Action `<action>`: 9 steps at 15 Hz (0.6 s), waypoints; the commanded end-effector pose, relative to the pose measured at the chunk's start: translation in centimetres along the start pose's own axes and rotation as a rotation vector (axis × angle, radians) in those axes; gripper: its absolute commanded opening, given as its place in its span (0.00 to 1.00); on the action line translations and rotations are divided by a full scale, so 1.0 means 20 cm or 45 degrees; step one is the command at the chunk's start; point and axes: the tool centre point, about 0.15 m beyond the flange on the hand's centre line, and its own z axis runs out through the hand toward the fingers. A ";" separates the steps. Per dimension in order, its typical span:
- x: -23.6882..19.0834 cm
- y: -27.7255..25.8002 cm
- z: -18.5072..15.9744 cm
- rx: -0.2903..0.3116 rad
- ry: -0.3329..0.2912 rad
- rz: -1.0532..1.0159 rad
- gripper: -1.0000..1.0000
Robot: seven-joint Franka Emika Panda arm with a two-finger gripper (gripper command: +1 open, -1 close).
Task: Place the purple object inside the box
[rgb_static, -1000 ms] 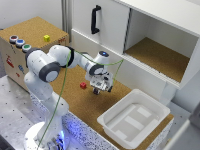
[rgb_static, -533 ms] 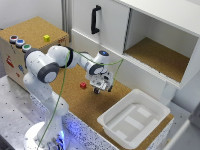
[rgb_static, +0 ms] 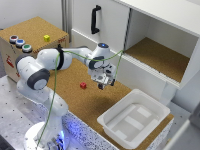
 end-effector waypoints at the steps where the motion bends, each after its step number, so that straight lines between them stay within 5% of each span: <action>1: -0.24 0.41 -0.08 0.042 0.094 -0.133 0.00; 9: -0.25 1.06 0.11 0.160 0.052 0.016 0.00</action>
